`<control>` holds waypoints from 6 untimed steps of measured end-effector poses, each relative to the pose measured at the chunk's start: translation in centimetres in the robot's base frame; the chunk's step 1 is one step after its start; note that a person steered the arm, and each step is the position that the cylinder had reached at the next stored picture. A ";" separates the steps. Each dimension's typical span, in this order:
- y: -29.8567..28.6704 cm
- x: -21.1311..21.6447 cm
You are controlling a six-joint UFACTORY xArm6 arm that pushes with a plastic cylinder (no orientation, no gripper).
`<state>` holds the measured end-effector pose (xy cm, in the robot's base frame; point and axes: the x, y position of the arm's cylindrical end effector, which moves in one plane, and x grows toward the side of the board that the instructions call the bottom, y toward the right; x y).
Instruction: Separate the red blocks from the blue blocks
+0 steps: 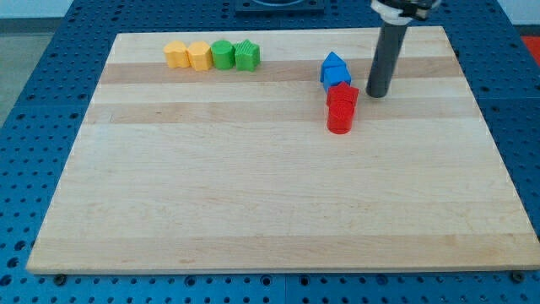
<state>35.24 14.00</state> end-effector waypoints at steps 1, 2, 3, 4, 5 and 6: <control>-2.0 0.4; -4.4 0.5; -5.0 0.5; -6.0 1.6; -7.8 3.4; -8.8 3.6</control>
